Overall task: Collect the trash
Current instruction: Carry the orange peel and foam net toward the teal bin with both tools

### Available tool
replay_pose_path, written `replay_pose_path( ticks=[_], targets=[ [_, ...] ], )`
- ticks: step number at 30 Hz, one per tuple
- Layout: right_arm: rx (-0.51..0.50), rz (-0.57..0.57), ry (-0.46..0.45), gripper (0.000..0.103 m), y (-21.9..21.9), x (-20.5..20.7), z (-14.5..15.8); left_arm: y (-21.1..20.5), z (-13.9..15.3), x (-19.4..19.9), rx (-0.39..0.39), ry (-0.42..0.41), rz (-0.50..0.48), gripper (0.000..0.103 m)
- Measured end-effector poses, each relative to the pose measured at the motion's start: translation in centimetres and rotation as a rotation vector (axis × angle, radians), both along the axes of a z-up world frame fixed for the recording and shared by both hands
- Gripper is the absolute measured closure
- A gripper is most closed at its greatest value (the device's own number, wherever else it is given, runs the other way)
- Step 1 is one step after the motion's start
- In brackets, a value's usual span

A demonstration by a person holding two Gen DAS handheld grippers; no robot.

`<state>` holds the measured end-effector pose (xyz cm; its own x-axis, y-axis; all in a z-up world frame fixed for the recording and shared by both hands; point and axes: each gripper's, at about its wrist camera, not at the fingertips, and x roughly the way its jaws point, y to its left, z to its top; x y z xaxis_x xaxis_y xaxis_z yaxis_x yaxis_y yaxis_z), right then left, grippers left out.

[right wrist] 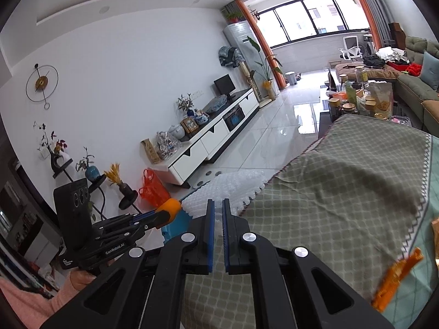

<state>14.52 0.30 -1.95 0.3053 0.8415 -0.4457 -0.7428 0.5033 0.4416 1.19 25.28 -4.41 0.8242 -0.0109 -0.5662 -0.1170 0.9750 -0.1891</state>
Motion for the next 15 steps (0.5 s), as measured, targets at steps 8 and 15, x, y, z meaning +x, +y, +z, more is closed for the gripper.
replay_pose_path(
  ticks=[8, 15],
  targets=[
    [-0.079, 0.041, -0.002, 0.097, 4.3, 0.3, -1.0, 2.3, -1.6, 0.6, -0.026, 0.039, 0.042, 0.089],
    [-0.153, 0.063, 0.003, 0.097, 7.5, 0.7, -2.3, 3.5, -2.9, 1.4, -0.046, 0.080, 0.074, 0.089]
  ],
)
